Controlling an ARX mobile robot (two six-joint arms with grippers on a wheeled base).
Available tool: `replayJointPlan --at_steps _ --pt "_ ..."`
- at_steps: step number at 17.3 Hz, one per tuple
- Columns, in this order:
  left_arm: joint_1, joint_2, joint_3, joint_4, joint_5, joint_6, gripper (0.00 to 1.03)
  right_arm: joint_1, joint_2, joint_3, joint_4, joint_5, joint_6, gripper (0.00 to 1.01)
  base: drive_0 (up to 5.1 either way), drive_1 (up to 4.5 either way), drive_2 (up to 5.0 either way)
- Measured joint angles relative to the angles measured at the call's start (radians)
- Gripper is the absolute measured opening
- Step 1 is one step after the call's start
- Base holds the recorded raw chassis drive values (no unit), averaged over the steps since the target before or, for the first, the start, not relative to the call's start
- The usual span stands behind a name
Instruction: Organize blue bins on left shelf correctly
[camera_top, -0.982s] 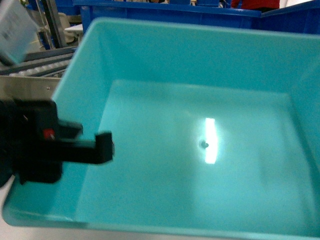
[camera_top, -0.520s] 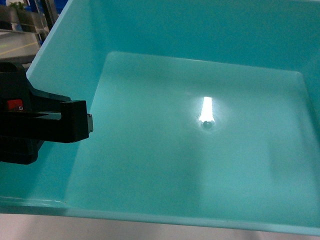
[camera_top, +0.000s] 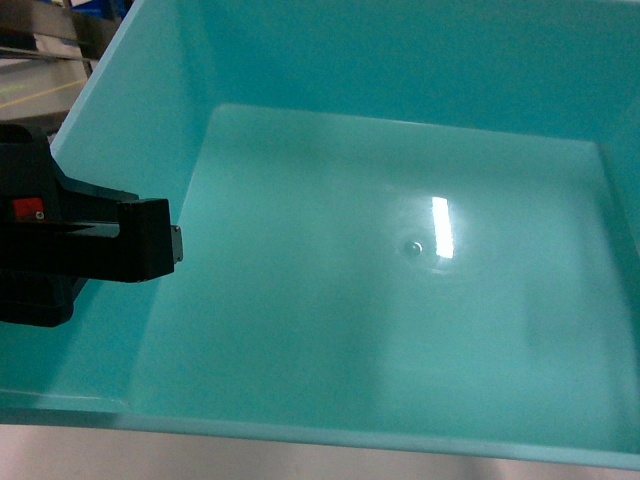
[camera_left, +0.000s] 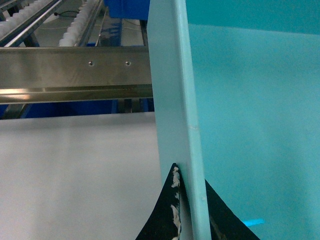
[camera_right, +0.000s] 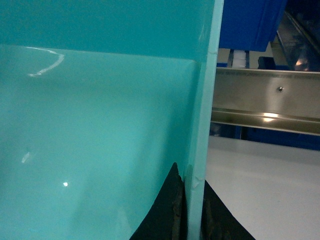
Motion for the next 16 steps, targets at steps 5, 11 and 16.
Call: replayJointPlan --at_steps 5,11,16 --pt "0.000 0.000 0.000 0.002 0.000 0.000 0.02 0.000 0.000 0.000 0.000 0.000 0.000 0.02 -4.6 1.04 3.9" --pt "0.000 0.000 0.000 0.000 0.000 0.000 0.02 0.000 0.000 0.000 -0.003 0.000 0.000 0.02 -4.8 1.28 3.5" --pt "0.000 0.000 0.000 0.002 0.000 0.000 0.02 0.000 0.000 0.000 0.000 0.000 0.000 0.02 -5.0 1.45 3.3"
